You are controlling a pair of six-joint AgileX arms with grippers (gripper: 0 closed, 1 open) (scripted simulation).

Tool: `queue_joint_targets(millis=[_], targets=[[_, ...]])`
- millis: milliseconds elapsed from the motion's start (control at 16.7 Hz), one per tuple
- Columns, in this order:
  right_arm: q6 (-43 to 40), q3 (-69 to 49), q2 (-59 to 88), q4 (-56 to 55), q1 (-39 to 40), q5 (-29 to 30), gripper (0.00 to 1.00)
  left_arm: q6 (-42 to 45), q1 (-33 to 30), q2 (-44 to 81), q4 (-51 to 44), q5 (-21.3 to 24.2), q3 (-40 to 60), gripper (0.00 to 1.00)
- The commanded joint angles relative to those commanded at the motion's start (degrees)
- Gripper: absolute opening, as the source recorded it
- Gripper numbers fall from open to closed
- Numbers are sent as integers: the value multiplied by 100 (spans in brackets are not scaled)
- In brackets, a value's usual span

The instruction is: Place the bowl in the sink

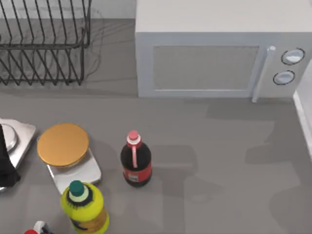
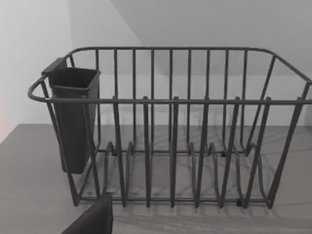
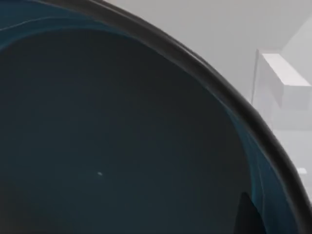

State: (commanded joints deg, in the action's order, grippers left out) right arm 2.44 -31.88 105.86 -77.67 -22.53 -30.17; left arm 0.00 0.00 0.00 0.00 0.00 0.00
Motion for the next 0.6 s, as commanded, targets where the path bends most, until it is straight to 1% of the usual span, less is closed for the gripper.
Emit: queue_joint_targets(millis=[180, 300, 420, 600], targets=[[-79, 245, 1199, -1229, -215, 84, 0, 0, 0, 0, 0, 0, 0, 100], [-128, 353, 1733, -1776, -465, 143, 0, 0, 0, 0, 0, 0, 0, 100], [-156, 387, 2039, -2092, -705, 186, 0, 0, 0, 0, 0, 0, 0, 100], [-161, 385, 2113, -2170, -772, 196, 0, 0, 0, 0, 0, 0, 0, 100]])
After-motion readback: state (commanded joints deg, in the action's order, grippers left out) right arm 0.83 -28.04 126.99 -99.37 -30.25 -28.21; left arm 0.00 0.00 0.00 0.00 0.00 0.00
